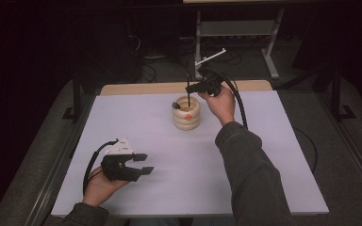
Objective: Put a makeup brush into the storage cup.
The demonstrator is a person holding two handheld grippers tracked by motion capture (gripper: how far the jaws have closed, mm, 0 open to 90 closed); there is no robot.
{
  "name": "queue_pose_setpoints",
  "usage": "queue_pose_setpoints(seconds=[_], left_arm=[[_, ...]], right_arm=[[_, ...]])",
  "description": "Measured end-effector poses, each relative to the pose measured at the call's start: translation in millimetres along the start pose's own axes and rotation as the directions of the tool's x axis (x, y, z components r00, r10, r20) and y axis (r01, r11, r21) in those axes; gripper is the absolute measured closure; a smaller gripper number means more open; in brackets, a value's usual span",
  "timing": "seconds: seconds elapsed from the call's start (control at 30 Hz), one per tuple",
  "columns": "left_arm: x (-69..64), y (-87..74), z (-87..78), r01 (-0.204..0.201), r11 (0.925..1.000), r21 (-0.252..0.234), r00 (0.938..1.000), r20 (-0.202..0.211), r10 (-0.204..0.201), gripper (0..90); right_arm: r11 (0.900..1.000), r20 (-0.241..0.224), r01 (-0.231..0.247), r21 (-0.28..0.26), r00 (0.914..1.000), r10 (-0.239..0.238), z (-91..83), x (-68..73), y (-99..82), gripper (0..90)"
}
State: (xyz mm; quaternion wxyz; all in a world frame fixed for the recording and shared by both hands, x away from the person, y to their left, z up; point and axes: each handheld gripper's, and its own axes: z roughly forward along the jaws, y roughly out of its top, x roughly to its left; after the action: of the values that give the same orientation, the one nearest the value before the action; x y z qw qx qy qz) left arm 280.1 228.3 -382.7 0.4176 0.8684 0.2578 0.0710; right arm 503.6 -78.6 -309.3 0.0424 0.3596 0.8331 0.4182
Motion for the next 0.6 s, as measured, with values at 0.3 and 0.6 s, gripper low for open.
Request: queue_pose_setpoints(seconds=[0.3, 0.6], left_arm=[[-0.4, -0.1, -0.4, -0.001, 1.0000, 0.001, 1.0000, 0.001, 0.001, 45.3], [0.0, -0.4, 0.4, 0.003, 1.0000, 0.001, 1.0000, 0.005, -0.003, 45.3]], right_arm=[[0.9999, 0.001, -0.006, 0.015, 1.0000, 0.006, 10.6, 1.9, -10.4, 84.8], [0.9997, -0.001, -0.014, 0.020, 0.9999, 0.014, 18.6, 2.9, -15.1, 84.6]])
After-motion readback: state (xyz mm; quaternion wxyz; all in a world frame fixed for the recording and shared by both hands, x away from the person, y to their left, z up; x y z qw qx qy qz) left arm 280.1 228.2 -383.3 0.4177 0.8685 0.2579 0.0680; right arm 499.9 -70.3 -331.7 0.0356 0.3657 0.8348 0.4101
